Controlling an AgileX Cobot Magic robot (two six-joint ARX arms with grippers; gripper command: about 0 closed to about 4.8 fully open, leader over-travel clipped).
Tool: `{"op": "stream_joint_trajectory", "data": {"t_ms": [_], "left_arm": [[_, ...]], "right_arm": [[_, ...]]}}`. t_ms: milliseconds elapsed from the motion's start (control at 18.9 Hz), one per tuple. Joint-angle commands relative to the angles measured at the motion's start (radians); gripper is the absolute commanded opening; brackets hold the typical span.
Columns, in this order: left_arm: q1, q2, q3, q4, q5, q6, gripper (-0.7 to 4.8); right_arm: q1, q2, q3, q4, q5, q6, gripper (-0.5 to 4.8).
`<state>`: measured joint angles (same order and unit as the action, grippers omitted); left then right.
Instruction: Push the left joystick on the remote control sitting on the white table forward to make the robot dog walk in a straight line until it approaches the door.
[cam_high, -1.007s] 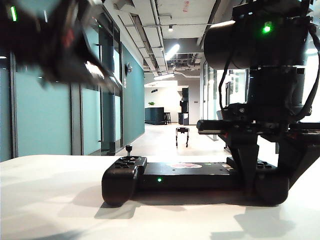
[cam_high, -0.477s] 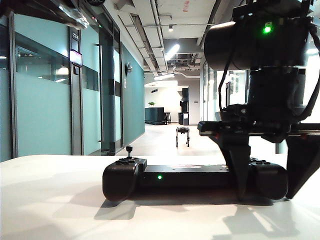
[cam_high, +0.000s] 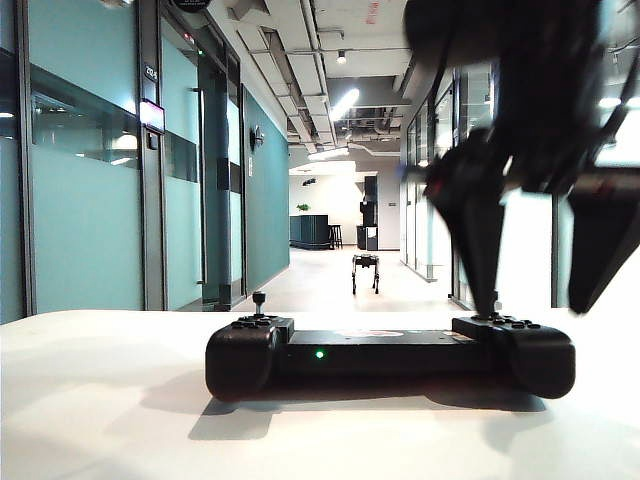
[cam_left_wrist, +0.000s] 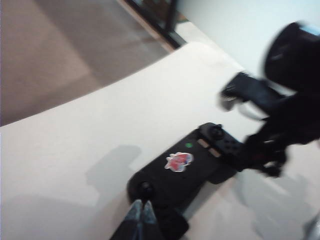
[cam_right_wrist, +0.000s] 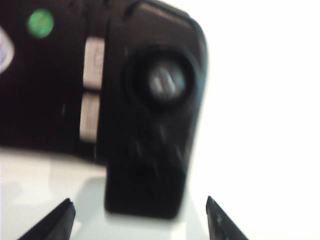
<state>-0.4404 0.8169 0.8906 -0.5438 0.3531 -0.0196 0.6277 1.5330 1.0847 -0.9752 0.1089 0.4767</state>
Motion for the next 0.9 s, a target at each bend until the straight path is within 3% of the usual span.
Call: {"op": "stream_joint_trajectory", "data": {"t_ms": [53,159,318,689,901], "left_arm": [[0.0,-0.042,0.002,-0.032,-0.073,0.0,-0.05],[0.0,-0.069,-0.004,-0.031,-0.073,0.0,-0.05],[0.0,-0.15,-0.099,0.031,-0.088,0.0,-0.05],[0.0,-0.402,-0.357,0.184,-0.133,0.004,-0.05],[0.0,-0.531,-0.485,0.252,-0.205,0.005,-0.05]], "right_arm": [[0.0,-0.097,0.004,-0.055,0.01,-0.013,2.56],[0.0,-0.174,0.004,-0.063,0.044,-0.014,-0.14],[0.01,-0.307,-0.013,-0.03,0.167,-0.109,-0.01],[0.011,-0.64,-0.27,0.31,0.177,-0.244,-0.01],[0.01,-0.753,-0.357,0.41,0.183,-0.243,-0.01]]}}
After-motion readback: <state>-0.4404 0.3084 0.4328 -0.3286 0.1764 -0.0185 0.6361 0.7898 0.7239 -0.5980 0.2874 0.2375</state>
